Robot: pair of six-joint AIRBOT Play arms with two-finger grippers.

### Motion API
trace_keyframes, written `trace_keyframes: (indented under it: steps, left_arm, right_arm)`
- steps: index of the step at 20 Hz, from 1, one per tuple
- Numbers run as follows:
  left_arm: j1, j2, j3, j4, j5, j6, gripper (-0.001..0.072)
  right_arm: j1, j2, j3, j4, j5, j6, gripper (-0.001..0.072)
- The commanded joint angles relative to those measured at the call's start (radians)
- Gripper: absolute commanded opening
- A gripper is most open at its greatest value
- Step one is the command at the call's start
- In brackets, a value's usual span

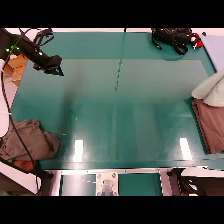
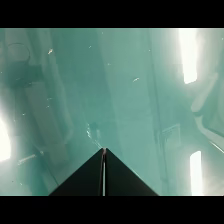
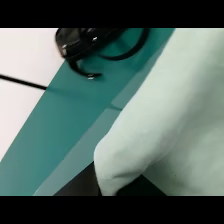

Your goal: Fold the shirts.

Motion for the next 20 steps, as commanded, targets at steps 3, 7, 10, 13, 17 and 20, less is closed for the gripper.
trace_keyframes:
  steps: [3,7,10,13,17,20]
  left_arm:
    - [0.000,0.001,0.000,-0.001,0.005,-0.024,0.0027]
    - [0.000,0.001,0.000,-0.001,0.005,-0.025,0.0027]
    - [0.000,0.001,0.000,-0.003,0.005,-0.039,0.0027]
    - [-0.001,0.001,0.000,-0.005,0.005,-0.051,0.0027]
    - [-0.001,0.001,0.000,-0.005,0.005,-0.051,0.0027]
    - [-0.001,0.001,-0.001,-0.015,-0.004,-0.051,0.0027]
  right_arm:
    - [-0.035,-0.004,-0.034,0.035,-0.104,0.018,0.0016]
    - [-0.013,-0.024,-0.033,0.181,-0.218,-0.015,0.0016]
    - [-0.013,-0.057,-0.058,0.141,-0.161,0.031,0.0016]
    - [-0.035,-0.021,-0.177,0.048,-0.086,0.125,0.0015]
    - [-0.127,0.110,-0.381,0.021,-0.044,0.143,0.0015]
    - [-0.233,0.195,-0.494,0.011,0.008,0.154,0.0015]
